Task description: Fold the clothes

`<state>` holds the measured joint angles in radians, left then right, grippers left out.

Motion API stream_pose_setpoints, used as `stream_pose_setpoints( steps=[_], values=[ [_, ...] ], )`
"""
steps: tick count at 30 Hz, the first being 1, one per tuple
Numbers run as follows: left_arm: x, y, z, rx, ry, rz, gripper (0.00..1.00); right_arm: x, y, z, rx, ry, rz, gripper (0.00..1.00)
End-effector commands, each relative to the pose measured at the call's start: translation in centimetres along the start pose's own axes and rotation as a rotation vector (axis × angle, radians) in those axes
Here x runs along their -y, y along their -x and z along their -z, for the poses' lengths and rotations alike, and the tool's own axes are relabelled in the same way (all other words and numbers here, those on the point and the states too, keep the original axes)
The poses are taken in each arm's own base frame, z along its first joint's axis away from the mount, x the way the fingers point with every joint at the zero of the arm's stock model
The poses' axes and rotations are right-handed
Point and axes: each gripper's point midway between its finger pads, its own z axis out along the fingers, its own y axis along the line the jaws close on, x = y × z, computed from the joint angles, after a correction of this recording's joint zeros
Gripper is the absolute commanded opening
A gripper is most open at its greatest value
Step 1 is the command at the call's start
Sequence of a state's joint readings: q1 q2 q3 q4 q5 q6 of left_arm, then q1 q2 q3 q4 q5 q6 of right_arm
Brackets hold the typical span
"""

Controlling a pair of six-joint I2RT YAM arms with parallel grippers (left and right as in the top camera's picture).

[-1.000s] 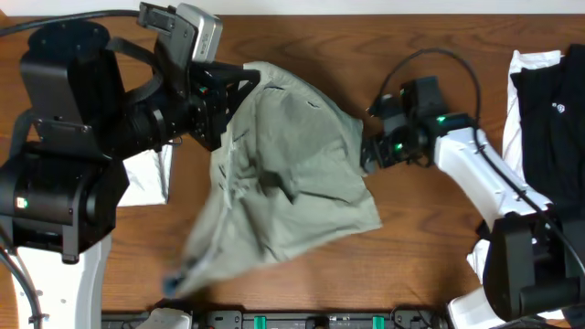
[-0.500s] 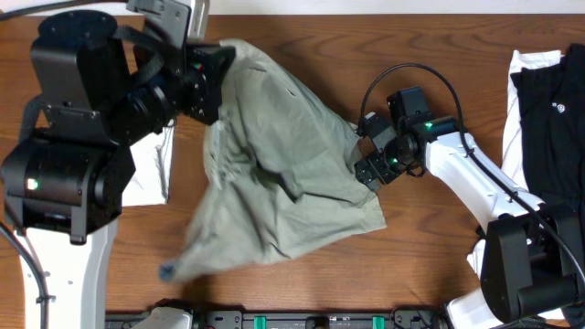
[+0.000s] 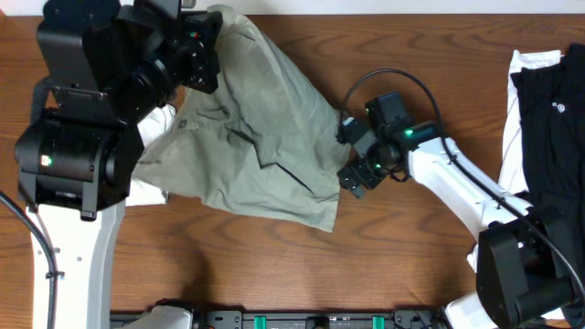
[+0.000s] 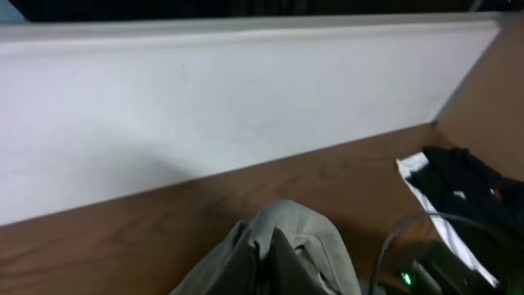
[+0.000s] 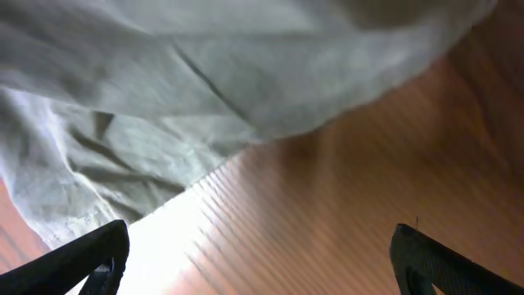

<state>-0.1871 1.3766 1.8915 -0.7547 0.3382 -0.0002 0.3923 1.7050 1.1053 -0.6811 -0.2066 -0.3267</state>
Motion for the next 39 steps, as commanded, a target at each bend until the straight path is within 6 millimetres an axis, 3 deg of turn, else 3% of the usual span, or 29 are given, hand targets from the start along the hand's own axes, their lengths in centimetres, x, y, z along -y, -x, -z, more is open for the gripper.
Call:
stream_pose_setpoints(
  steps=[1, 5, 9, 13, 19, 21, 30, 35, 39],
  values=[
    [-1.4, 1.1, -0.1, 0.039, 0.085, -0.002, 0.06, -0.2, 1.2, 0.6, 0.042, -0.049, -0.06, 0.99],
    [-3.2, 0.7, -1.2, 0.027, 0.169, 0.054, 0.06, 0.8, 2.3, 1.4, 0.089, -0.144, -0.157, 0.99],
    [-3.7, 0.4, -2.6, 0.018, 0.172, 0.085, 0.06, 0.3, 4.1, 2.8, 0.172, -0.157, -0.193, 0.99],
    [-4.1, 1.3, -3.4, 0.057, 0.18, 0.08, 0.06, -1.5, 5.4, 3.5, 0.223, -0.142, -0.154, 0.99],
    [-5.1, 2.5, -3.7, 0.108, 0.233, 0.074, 0.06, -5.4, 6.2, 2.9, 0.225, -0.108, -0.059, 0.99],
    [-5.2, 2.4, -3.7, 0.106, 0.233, 0.074, 0.06, -5.9, 6.6, 2.9, 0.238, -0.139, -0.055, 0.99],
    [-5.0, 2.6, -3.5, 0.115, 0.226, 0.107, 0.06, -4.0, 7.6, 3.4, 0.298, -0.33, -0.147, 0.99],
    [-4.7, 2.8, -3.1, 0.123, 0.217, 0.109, 0.06, -3.1, 7.3, 1.9, 0.279, -0.358, -0.207, 0.99],
    [-4.6, 3.1, -2.7, 0.135, 0.216, 0.107, 0.06, -2.9, 7.4, 0.3, 0.271, -0.358, -0.226, 0.92]
  ],
)
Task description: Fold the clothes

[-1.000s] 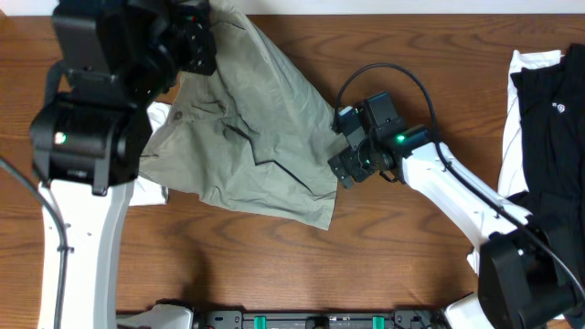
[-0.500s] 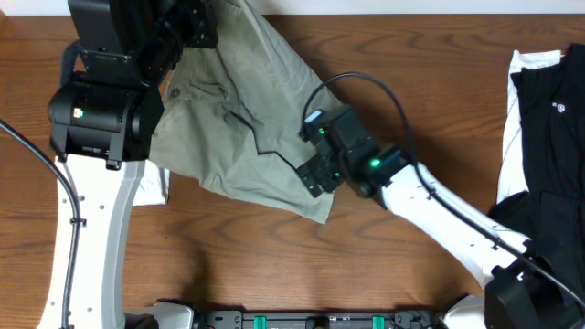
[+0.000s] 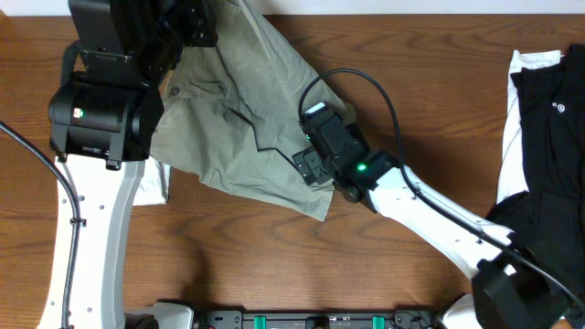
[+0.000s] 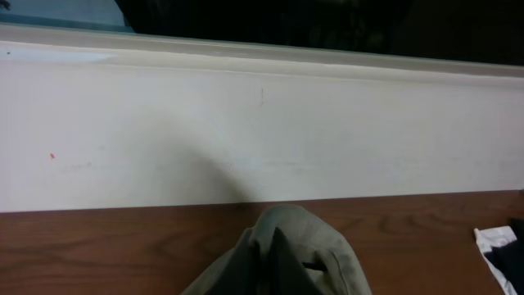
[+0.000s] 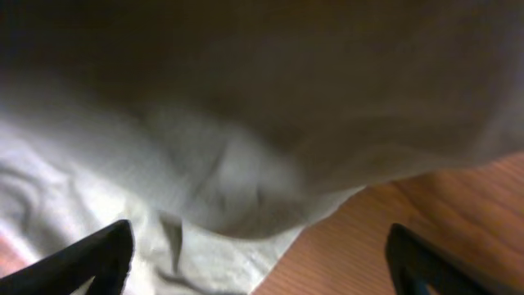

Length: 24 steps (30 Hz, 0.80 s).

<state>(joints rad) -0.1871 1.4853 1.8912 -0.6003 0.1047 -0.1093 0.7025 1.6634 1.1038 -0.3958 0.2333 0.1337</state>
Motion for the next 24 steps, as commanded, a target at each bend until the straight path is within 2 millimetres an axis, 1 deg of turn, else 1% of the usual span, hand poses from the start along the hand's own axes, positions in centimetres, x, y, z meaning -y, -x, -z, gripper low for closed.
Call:
stream_pose_setpoints(
  steps=[1, 4, 7, 10, 14, 17, 21, 24],
  values=[
    [0.5, 1.9, 1.6, 0.063, -0.014, 0.013, 0.06, 0.5, -1.2, -1.7, -0.035, -0.047, -0.056, 0.91],
    [0.6, 2.2, 1.9, 0.075, -0.016, 0.012, 0.06, 1.4, -1.9, -2.6, -0.052, -0.109, -0.112, 0.86],
    [0.7, 2.6, 2.2, 0.09, -0.019, 0.012, 0.06, 2.3, -2.5, -3.2, -0.062, -0.172, -0.16, 0.73],
    [0.7, 2.7, 2.4, 0.095, -0.02, 0.011, 0.06, 3.2, -2.9, -3.6, -0.059, -0.233, -0.205, 0.65],
    [0.7, 2.8, 2.5, 0.096, -0.02, 0.011, 0.06, 3.6, -2.8, -3.8, -0.047, -0.26, -0.233, 0.64],
    [0.7, 2.7, 2.5, 0.094, -0.019, 0.011, 0.06, 3.8, -2.5, -3.9, -0.036, -0.261, -0.252, 0.57],
    [0.7, 2.7, 2.5, 0.093, -0.019, 0.012, 0.06, 3.9, -2.0, -3.9, -0.017, -0.257, -0.261, 0.54],
    [0.7, 2.7, 2.5, 0.093, -0.019, 0.012, 0.06, 3.8, -1.7, -4.0, -0.003, -0.253, -0.267, 0.47]
  ],
)
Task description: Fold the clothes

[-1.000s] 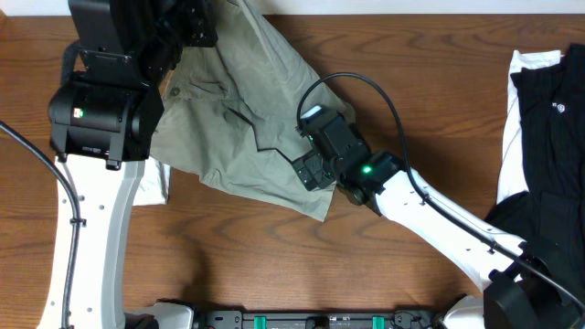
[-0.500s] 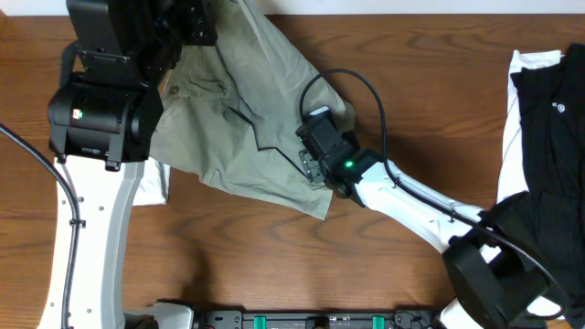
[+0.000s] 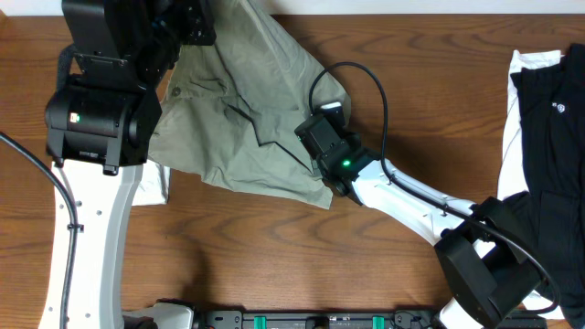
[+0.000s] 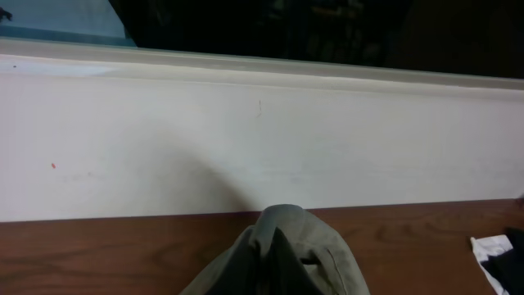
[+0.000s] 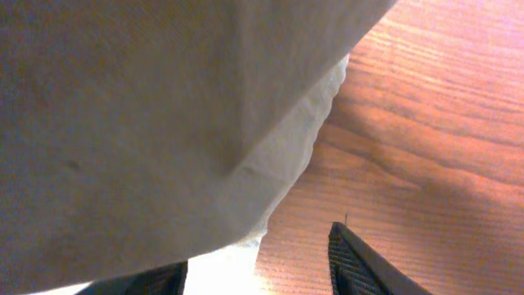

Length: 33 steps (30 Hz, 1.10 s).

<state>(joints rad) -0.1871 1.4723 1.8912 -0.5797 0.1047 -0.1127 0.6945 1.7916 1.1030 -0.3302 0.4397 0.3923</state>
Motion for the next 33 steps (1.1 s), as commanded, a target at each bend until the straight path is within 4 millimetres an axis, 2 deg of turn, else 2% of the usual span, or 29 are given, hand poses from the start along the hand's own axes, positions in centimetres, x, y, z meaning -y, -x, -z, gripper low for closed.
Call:
stream_pose_setpoints(
  steps=[1, 2, 6, 7, 12, 15, 17, 19, 24, 26, 30, 33],
  values=[
    [0.5, 1.9, 1.8, 0.06, -0.013, 0.01, 0.06, 0.6, 0.0, -0.5, 0.007, -0.031, -0.027, 0.43],
    [0.5, 1.9, 1.8, 0.06, -0.013, 0.01, 0.06, 0.6, 0.1, -0.5, 0.011, -0.029, -0.028, 0.39],
    [0.5, 1.9, 1.8, 0.06, -0.013, 0.01, 0.06, 0.5, 0.3, -0.5, 0.019, -0.025, -0.032, 0.05],
    [0.5, 1.9, 1.8, 0.06, -0.013, 0.01, 0.06, 0.5, 0.2, -0.5, 0.018, -0.026, -0.032, 0.01],
    [0.5, 1.8, 1.8, 0.055, -0.011, 0.009, 0.06, 0.9, 0.5, -0.4, 0.027, -0.041, -0.019, 0.01],
    [0.3, 1.3, 1.8, 0.037, -0.006, 0.01, 0.06, 2.8, 1.7, 1.2, 0.05, -0.088, -0.013, 0.01],
    [0.1, 0.9, 1.8, 0.02, 0.0, 0.012, 0.06, 5.7, 3.6, 3.5, 0.08, -0.14, -0.015, 0.01],
    [-0.3, 0.6, 1.8, 0.005, 0.01, 0.015, 0.06, 9.5, 5.9, 6.3, 0.121, -0.209, -0.028, 0.01],
    [-1.0, -0.3, 1.8, -0.033, 0.031, 0.02, 0.06, 20.6, 11.4, 15.4, 0.242, -0.31, -0.167, 0.01],
    [-1.1, -0.8, 1.9, -0.051, 0.034, 0.022, 0.06, 23.8, 12.7, 19.3, 0.302, -0.294, -0.213, 0.01],
    [-1.0, -1.2, 3.4, -0.074, 0.037, 0.023, 0.06, 28.3, 14.0, 27.1, 0.429, -0.291, -0.277, 0.01],
    [-0.8, -1.1, 5.6, -0.071, 0.037, 0.023, 0.06, 29.9, 14.1, 31.9, 0.508, -0.328, -0.293, 0.01]
  ],
)
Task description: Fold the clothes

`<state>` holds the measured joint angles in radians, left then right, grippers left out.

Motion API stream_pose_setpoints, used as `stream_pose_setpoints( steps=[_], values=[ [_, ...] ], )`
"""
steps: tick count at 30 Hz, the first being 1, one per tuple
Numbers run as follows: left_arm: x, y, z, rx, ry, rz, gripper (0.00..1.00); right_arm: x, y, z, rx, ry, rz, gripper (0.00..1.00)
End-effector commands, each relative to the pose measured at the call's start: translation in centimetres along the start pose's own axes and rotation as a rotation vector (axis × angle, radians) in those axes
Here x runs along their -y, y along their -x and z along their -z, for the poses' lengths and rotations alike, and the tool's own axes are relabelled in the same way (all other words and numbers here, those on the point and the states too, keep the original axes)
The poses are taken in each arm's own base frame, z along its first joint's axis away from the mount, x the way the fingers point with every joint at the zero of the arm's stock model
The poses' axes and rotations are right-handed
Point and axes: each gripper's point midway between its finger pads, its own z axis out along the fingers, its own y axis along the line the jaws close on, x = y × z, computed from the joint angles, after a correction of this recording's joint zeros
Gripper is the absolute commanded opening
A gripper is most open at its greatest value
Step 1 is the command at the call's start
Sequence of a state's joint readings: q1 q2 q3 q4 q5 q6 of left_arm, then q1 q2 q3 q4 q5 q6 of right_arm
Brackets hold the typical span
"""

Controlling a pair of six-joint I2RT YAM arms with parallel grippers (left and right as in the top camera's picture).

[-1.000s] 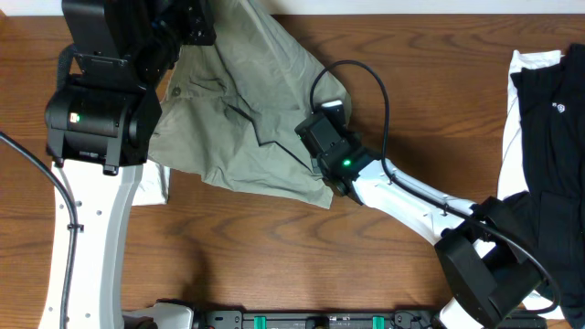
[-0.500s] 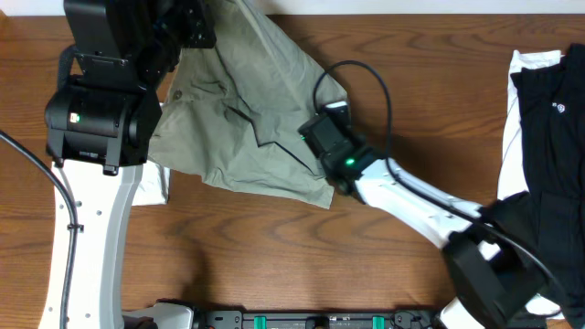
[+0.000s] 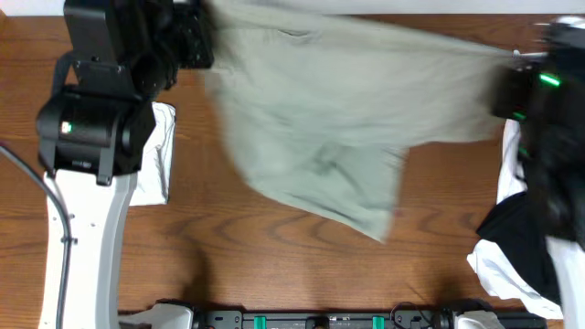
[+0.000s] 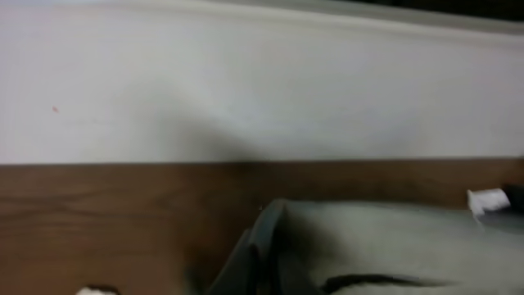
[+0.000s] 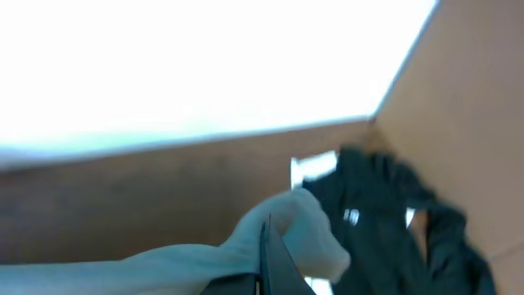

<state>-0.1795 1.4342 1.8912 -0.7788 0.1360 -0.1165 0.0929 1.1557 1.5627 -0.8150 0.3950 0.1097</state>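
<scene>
A pale olive garment [image 3: 320, 119] is stretched wide above the wooden table [image 3: 228, 265], blurred, with one loose part hanging toward the front middle. At the back left my left gripper [image 3: 203, 41] is shut on one end of it. The left wrist view shows the cloth [image 4: 393, 246] pinched at the left gripper [image 4: 264, 246]. Far to the right, my right gripper [image 3: 512, 68] is shut on the other end. In the right wrist view the fabric [image 5: 164, 266] bunches over the right gripper [image 5: 266, 246].
A folded white cloth [image 3: 155, 155] lies on the table under the left arm. A heap of black and white clothes [image 3: 539, 247] lies at the right edge, also seen as black clothes [image 5: 385, 205] beyond the right gripper. A white wall [image 4: 246, 90] bounds the table's back.
My right gripper was at the garment's lower hem near mid-table; it is now shut on the cloth and far to the right. The garment has gone from a bunched drape to a wide stretch.
My left gripper held the garment at the back left at every moment. The right gripper was open beside the garment's right edge, then over its lower part, then at the lower hem. Now it grips the cloth, spread between both grippers.
</scene>
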Motion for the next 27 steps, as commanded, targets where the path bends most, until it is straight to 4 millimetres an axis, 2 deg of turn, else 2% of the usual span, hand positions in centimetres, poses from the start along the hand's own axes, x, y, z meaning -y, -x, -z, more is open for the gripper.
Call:
stream_pose_setpoints(
  steps=[1, 4, 8, 10, 12, 15, 19, 20, 23, 25, 27],
  values=[
    [-0.4, 2.1, 4.8, 0.098, 0.029, 0.009, 0.06, 1.8, 2.3, 3.0, 0.067, -0.004, 0.028, 0.01],
    [0.0, 2.3, 7.8, 0.132, 0.02, 0.026, 0.06, 2.3, 3.2, 4.7, 0.096, 0.003, 0.022, 0.01],
    [0.4, 2.8, 11.3, 0.191, 0.008, 0.024, 0.06, 2.2, 2.7, 4.8, 0.075, 0.009, 0.03, 0.01],
    [0.5, 2.8, 11.9, 0.197, 0.007, 0.024, 0.06, 1.5, 2.0, 3.9, 0.039, 0.033, 0.043, 0.01],
    [0.3, 2.3, 11.5, 0.174, 0.012, 0.026, 0.06, 0.8, 1.3, 2.8, 0.0, 0.047, 0.058, 0.01],
    [-0.1, 1.1, 8.9, 0.1, 0.026, 0.031, 0.06, -0.3, -0.3, 0.2, -0.083, 0.058, 0.086, 0.01],
    [-1.0, -0.9, 3.8, -0.018, 0.05, 0.04, 0.06, -2.0, -3.3, -4.1, -0.221, 0.072, 0.129, 0.01],
    [-1.3, -1.7, 1.5, -0.06, 0.059, 0.043, 0.05, -2.9, -4.6, -5.7, -0.273, 0.087, 0.145, 0.01],
    [-2.2, -2.8, -3.5, -0.116, 0.073, 0.044, 0.06, -4.6, -7.2, -9.3, -0.366, 0.12, 0.184, 0.01],
    [-2.9, -2.8, -7.5, -0.106, 0.077, 0.046, 0.06, -5.6, -9.0, -12.3, -0.411, 0.12, 0.203, 0.01],
    [-3.3, -2.0, -10.9, -0.064, 0.06, 0.047, 0.06, -5.6, -9.5, -15.2, -0.402, 0.072, 0.207, 0.01]
  ],
)
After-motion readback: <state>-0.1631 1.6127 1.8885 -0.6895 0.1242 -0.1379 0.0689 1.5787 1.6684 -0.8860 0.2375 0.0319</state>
